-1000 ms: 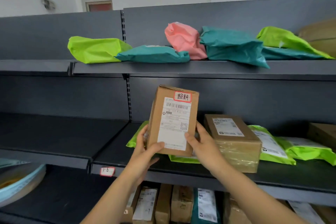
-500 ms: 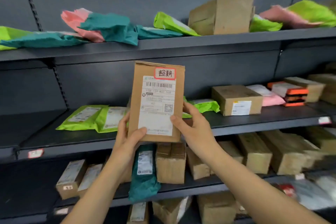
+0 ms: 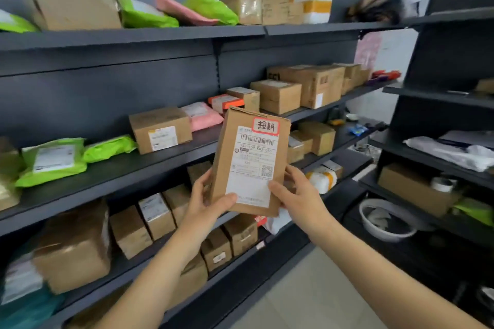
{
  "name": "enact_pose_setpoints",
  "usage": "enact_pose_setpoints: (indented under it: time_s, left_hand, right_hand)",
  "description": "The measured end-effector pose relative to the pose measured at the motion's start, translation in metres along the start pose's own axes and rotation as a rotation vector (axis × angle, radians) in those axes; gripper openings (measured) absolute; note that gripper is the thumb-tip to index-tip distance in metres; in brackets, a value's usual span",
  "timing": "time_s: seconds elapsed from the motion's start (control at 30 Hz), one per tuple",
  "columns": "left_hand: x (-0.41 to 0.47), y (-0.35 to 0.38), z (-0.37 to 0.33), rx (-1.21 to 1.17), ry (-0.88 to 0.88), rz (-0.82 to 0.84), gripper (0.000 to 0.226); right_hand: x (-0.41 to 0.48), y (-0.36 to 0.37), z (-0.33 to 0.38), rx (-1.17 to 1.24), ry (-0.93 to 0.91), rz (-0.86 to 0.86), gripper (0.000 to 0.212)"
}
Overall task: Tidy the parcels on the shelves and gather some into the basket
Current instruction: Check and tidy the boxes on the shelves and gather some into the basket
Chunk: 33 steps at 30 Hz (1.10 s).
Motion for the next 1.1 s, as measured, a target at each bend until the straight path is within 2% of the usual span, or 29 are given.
enact_pose_setpoints:
  time_s: [0.27, 0.47, 0.6, 0.8, 1.0, 1.1]
  left_hand:
    - [0.042, 0.207, 0.053, -0.088, -0.135, 0.377, 0.071]
    - [0.077, 0.369, 0.084, -0.13, -0.221, 0.599, 0.072]
    - [0.097, 0.472, 0.105, -0.121, -0.285, 0.754, 0.098]
    - [0.092, 0.61, 0.139, -0.135, -0.417, 0.975, 0.099]
    - [0.07, 0.718, 0.152, -0.1, -0.451, 1.104, 0.093]
    - [0.067, 0.776, 0.153, -0.096, -0.413, 1.111, 0.081]
  right_hand:
    - [-0.013, -0.186, -0.076, -0.087, 0.167, -0.331, 0.031]
    - [-0.013, -0.318, -0.122, -0.118, 0.267, -0.545, 0.03]
    - [-0.01, -0.405, -0.151, -0.159, 0.352, -0.683, 0.03]
    - [-0.04, -0.511, -0.192, -0.156, 0.482, -0.9, 0.039]
    - [-0.076, -0.602, -0.222, -0.112, 0.542, -1.021, 0.039]
    - [-0.087, -0.665, -0.234, -0.157, 0.529, -1.063, 0.036]
Point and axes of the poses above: each hand's wrist, its own x-axis towards the middle knuckle, its own y-axis out of the palm, z = x × y, the point moved 9 cm from there along x, towards the middle knuckle, and after that the axes turned 2 degrees about -z, right-handed, at the moved point
